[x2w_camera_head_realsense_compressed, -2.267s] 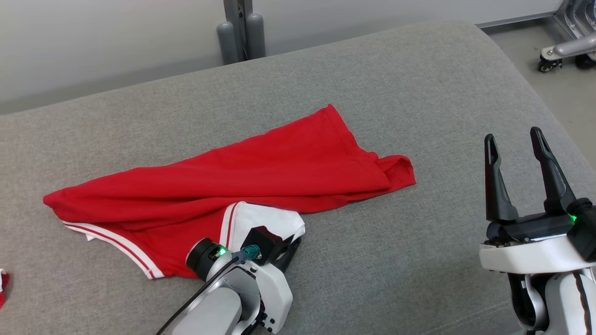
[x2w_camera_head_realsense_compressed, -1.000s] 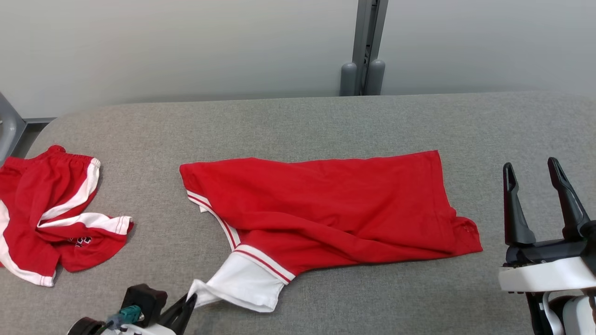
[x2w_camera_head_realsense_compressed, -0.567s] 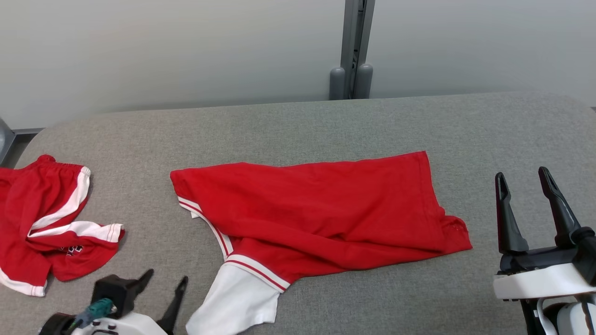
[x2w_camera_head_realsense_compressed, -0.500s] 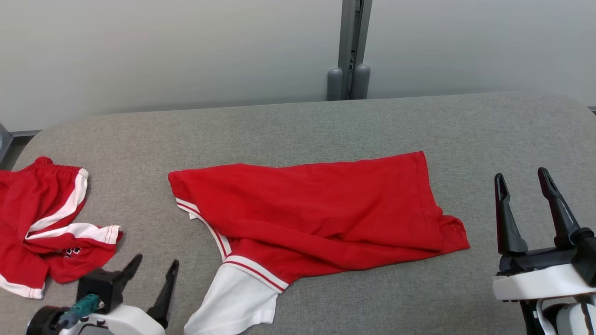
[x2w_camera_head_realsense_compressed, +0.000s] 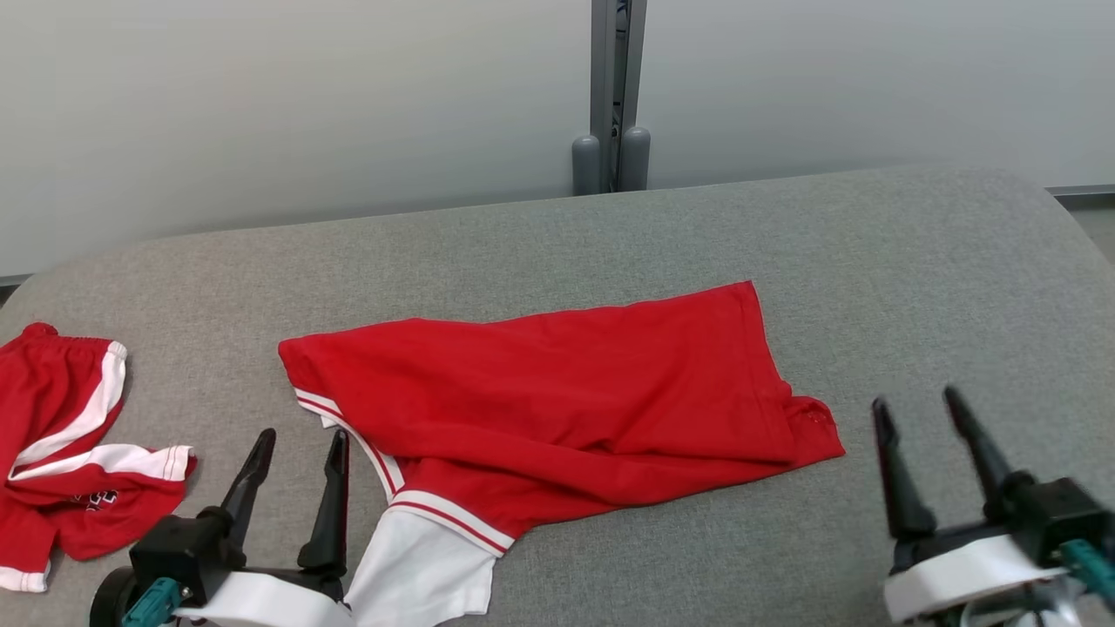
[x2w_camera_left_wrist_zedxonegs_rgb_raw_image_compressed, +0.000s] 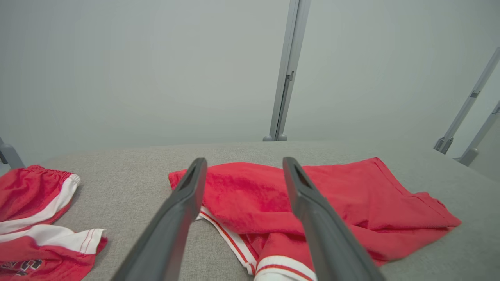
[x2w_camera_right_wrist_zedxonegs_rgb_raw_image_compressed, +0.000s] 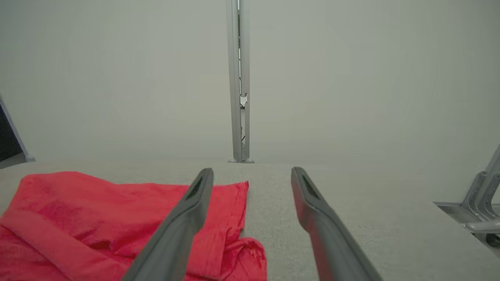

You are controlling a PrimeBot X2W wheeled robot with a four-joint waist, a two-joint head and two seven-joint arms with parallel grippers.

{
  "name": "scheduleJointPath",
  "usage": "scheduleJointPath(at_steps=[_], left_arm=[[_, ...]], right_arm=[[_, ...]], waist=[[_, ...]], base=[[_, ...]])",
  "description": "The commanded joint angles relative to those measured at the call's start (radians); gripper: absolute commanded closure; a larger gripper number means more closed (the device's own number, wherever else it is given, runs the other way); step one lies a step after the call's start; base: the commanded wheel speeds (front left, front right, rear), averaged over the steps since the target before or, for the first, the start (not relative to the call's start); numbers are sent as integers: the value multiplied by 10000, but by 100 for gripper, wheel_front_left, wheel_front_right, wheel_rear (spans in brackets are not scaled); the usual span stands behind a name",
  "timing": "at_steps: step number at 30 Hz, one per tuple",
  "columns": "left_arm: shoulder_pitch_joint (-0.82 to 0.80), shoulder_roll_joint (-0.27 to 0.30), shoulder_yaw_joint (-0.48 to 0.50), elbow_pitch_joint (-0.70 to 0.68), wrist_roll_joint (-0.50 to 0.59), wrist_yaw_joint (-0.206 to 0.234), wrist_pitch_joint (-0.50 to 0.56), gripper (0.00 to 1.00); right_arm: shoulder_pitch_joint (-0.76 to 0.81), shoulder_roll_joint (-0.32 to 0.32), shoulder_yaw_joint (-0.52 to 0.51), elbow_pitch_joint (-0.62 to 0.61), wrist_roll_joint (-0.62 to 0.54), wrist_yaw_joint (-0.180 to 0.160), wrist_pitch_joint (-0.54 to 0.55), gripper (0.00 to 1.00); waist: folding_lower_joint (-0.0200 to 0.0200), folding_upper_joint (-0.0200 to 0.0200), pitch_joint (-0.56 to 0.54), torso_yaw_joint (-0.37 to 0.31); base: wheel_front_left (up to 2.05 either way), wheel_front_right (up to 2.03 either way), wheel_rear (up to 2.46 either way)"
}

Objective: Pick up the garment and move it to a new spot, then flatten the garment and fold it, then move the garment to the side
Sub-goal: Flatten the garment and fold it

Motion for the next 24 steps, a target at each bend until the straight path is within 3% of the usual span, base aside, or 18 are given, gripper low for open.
scheduleJointPath(at_steps=[1, 14, 22, 23, 24], left_arm=[[-195, -36, -34, 253, -59, -157, -155, 0], [-948, -453, -439, 1256, -199, -774, -417, 0], [-1089, -517, -518, 1504, -270, -870, -445, 0], [-1084, -516, -526, 1520, -274, -858, -449, 0], [-1079, -519, -535, 1536, -268, -864, -454, 0]], right_arm=[[10, -203, 313, 796, 118, 1, -53, 0], [-2432, -720, 2138, 5025, 1489, 1, 1677, 0], [-3090, -636, 2340, 6310, 2255, 1, 2345, 0], [-3103, -640, 2394, 6385, 2349, 1, 2364, 77], [-3124, -631, 2449, 6457, 2475, 1, 2416, 100]], waist=[[0, 0, 18, 5], [0, 0, 389, 754], [0, 0, 409, 1133], [0, 0, 413, 1165], [0, 0, 418, 1195]], base=[[0, 0, 0], [0, 0, 0], [0, 0, 0], [0, 0, 0], [0, 0, 0]])
